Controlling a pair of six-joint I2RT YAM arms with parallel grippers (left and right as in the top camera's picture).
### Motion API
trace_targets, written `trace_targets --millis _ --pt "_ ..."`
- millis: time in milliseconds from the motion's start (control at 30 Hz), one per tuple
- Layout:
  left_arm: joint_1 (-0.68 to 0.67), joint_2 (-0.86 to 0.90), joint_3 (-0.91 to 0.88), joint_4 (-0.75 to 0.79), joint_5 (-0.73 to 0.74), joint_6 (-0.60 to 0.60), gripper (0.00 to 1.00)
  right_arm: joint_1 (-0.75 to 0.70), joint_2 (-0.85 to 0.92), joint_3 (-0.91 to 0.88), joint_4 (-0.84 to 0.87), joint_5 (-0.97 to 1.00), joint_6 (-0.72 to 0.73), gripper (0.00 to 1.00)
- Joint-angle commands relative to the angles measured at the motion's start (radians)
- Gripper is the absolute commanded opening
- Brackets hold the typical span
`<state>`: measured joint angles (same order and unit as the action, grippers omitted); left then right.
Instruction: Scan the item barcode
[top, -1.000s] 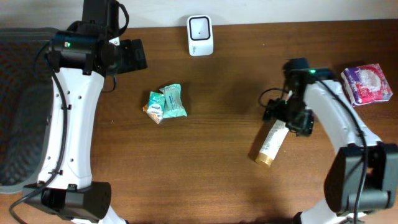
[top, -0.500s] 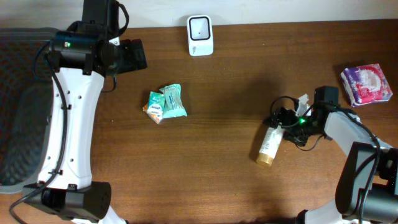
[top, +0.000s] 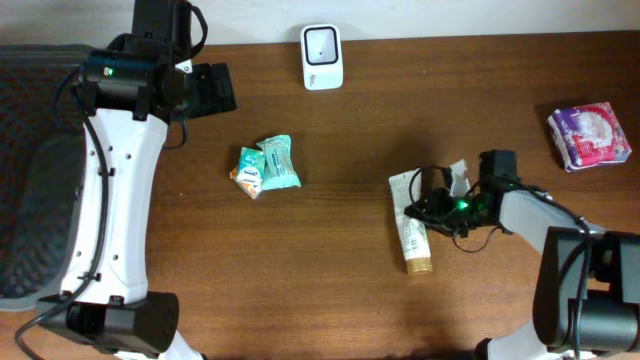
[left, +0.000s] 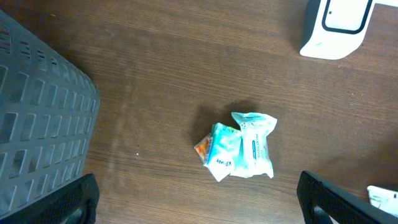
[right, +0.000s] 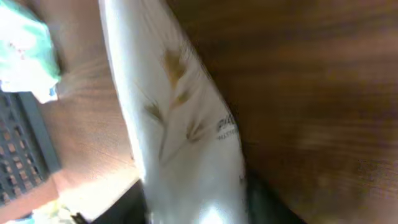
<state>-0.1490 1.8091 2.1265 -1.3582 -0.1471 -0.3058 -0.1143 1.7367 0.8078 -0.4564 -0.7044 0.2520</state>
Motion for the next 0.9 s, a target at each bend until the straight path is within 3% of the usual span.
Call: trace_targets --millis 0,67,333,533,667,867 --pt "0.002 -0.003 0.010 0.002 -0.007 0.012 0.99 0.046 0.021 0.081 -0.177 0.214 -0.009 0.25" --pt "0.002 -0.003 0.010 0.002 -0.007 0.012 0.99 0.103 0.014 0.151 -0.259 0.277 -0.010 0.04" --pt "0.002 -0.003 0.010 0.002 -0.007 0.012 0.99 0.357 0.012 0.349 -0.358 0.513 0.123 0.04" --pt "0.002 -0.003 0.010 0.002 -0.007 0.012 0.99 0.452 0.021 0.426 -0.501 0.993 0.286 0.04" --pt "0.002 -0.003 0.010 0.002 -0.007 0.012 0.99 0.497 0.047 0.405 -0.505 1.076 0.346 0.04" --pt "0.002 -0.003 0.010 0.002 -0.007 0.012 0.99 0.570 0.145 0.388 -0.473 1.020 0.490 0.04"
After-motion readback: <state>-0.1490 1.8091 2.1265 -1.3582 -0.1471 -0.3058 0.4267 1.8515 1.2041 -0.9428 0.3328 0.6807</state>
